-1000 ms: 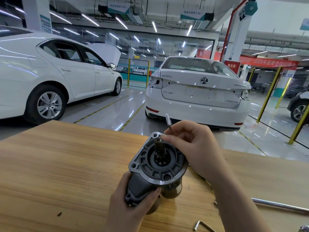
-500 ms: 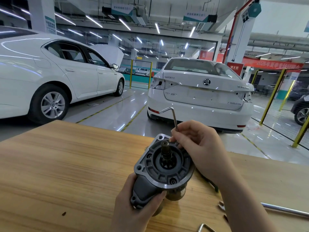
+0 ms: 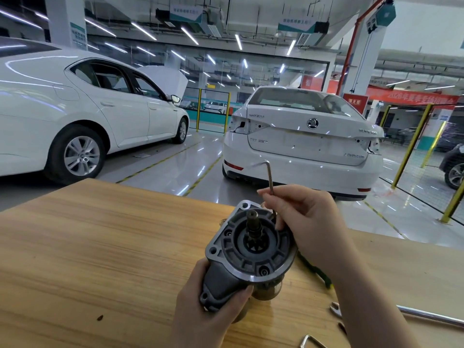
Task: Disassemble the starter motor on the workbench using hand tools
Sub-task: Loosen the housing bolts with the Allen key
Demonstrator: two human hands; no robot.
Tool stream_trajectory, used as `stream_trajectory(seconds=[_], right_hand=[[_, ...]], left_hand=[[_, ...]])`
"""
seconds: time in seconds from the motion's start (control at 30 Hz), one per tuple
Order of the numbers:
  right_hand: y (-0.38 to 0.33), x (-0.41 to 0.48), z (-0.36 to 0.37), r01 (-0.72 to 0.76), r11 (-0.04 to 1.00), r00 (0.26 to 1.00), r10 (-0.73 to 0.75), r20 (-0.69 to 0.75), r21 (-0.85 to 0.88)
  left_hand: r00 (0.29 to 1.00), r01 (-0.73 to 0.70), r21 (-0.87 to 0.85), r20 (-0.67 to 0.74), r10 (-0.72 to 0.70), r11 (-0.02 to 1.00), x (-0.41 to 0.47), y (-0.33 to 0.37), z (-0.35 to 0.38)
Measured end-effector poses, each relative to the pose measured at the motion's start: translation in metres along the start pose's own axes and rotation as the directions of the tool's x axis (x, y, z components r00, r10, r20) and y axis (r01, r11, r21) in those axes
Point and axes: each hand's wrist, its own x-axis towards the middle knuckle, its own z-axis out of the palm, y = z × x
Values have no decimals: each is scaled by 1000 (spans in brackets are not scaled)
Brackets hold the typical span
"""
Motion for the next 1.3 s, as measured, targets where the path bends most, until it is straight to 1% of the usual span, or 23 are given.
stream_trajectory(seconds=[0.1, 0.2, 0.3, 0.43, 0.57, 0.7, 0.87, 0.97, 1.13, 1.3], right_hand=[[4, 2, 0, 6, 1000, 1000, -6, 3, 27], [2, 1, 0, -9, 994, 1000, 9, -4, 109], [2, 1, 2, -33, 988, 997, 43, -67, 148], [4, 2, 2, -43, 989, 992, 59, -116, 139], [4, 1, 3, -52, 991, 994, 64, -91, 124], [4, 1, 5, -21, 1000, 998, 22, -56, 18], [1, 0, 6, -40, 998, 996, 44, -72, 57], [0, 0, 9, -57, 997, 992, 62, -110, 47], [1, 1, 11, -36, 999, 987, 34, -158, -12], [2, 0, 9, -5, 999, 990, 0, -141, -38]], left_hand=[[1000, -12, 8, 0, 12, 1000, 0, -1, 0], [1000, -6, 2, -3, 7, 1000, 0, -5, 0], [1000, 6, -9, -13, -6, 1000, 2, -7, 0], [1000, 7, 2, -15, -7, 1000, 2, -7, 0], [1000, 13, 0, -14, -13, 1000, 2, -7, -1], [1000, 15, -10, -15, -16, 1000, 3, -6, -1], [1000, 22, -10, -8, -22, 1000, 3, -5, -2], [1000, 14, -2, -1, -14, 1000, 3, -4, -2], [1000, 19, -6, 2, -19, 1000, 3, -4, -2], [1000, 24, -9, -7, -24, 1000, 2, -5, -1]])
